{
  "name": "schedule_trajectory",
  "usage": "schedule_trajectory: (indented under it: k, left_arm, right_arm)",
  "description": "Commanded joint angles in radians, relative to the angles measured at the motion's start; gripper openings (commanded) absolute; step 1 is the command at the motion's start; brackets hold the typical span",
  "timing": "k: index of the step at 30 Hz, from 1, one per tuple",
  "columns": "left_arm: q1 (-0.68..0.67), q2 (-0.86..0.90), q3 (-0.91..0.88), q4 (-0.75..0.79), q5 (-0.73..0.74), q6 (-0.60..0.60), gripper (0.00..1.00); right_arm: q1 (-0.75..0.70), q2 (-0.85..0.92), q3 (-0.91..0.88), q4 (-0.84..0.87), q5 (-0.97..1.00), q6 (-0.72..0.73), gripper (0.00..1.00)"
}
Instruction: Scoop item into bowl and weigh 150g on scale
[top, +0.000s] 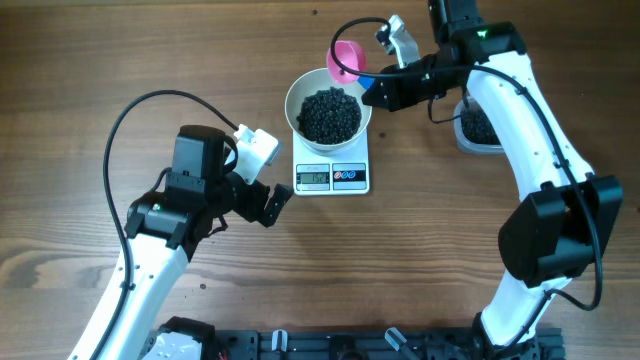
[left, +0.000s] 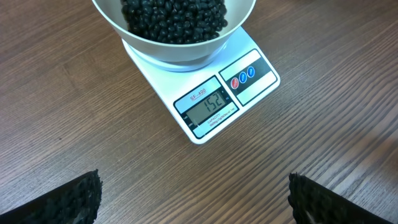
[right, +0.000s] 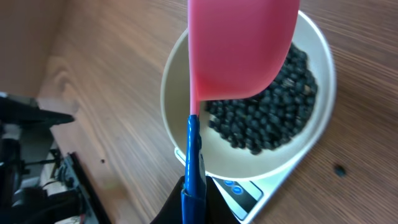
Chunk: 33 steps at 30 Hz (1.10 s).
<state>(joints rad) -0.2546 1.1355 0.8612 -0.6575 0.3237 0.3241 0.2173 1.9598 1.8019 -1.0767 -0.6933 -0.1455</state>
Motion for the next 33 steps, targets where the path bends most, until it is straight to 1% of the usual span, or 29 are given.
schedule_trajectory:
  k: [1, 7, 15, 26, 33]
  left_arm:
    - [-0.003, 0.008, -0.010, 0.002, 0.016, 0.002, 1.00]
    - [-0.003, 0.008, -0.010, 0.002, 0.016, 0.002, 1.00]
    - [-0.003, 0.008, -0.010, 0.002, 0.016, 0.002, 1.00]
    - [-0.003, 0.008, -0.010, 0.002, 0.016, 0.002, 1.00]
    - [-0.003, 0.008, -0.010, 0.002, 0.016, 0.002, 1.00]
  right_arm:
    - [0.036, -0.026, 0.020, 0.000, 0.158, 0.024, 0.04]
    - [0.114, -0.022, 0.018, 0.001, 0.378, 0.041, 0.04]
    - [0.202, 0.029, 0.016, 0.000, 0.566, 0.040, 0.04]
    - [0.286, 0.080, 0.016, -0.019, 0.766, -0.014, 0.04]
    - [0.310, 0.114, 0.016, -0.039, 0.795, -0.066, 0.04]
